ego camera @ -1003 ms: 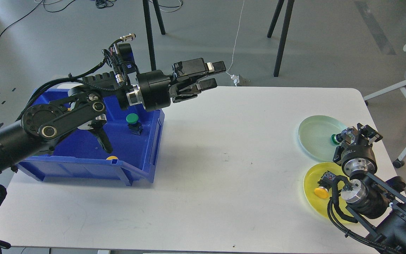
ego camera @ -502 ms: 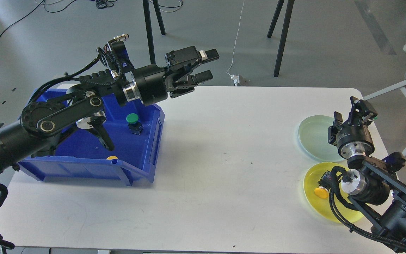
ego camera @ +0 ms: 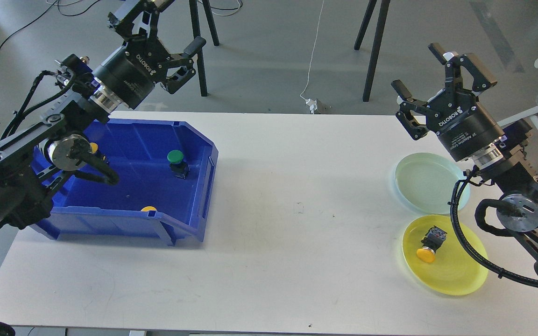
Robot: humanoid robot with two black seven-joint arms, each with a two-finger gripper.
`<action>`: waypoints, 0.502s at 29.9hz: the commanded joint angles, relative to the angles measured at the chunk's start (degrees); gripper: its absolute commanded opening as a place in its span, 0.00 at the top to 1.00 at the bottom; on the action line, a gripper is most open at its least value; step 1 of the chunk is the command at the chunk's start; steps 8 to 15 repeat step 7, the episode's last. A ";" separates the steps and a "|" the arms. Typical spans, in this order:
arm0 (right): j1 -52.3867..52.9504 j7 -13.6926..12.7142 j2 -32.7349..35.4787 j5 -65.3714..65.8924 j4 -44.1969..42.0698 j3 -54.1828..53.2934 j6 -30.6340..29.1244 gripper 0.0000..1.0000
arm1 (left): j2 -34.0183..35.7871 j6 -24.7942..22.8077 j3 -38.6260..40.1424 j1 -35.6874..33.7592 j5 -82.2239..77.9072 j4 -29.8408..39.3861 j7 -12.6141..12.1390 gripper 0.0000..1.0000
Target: Pass button and place on color plate
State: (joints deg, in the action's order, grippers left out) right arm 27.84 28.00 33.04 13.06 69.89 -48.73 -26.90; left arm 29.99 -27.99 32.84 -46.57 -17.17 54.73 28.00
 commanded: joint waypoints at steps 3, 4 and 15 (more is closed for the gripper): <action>-0.25 0.00 -0.16 -4.71 -1.87 -0.49 -1.10 0.01 | 0.25 -0.01 1.08 3.85 -0.14 -1.38 0.00 0.02; -0.25 0.00 -0.17 -4.88 -1.87 -0.67 -1.10 0.01 | 0.25 -0.01 1.08 4.03 -0.14 -1.38 0.00 0.02; -0.68 0.00 -0.17 -4.97 -1.52 -2.16 -1.10 0.01 | 0.25 -0.01 1.26 4.03 -0.14 -1.38 0.00 0.02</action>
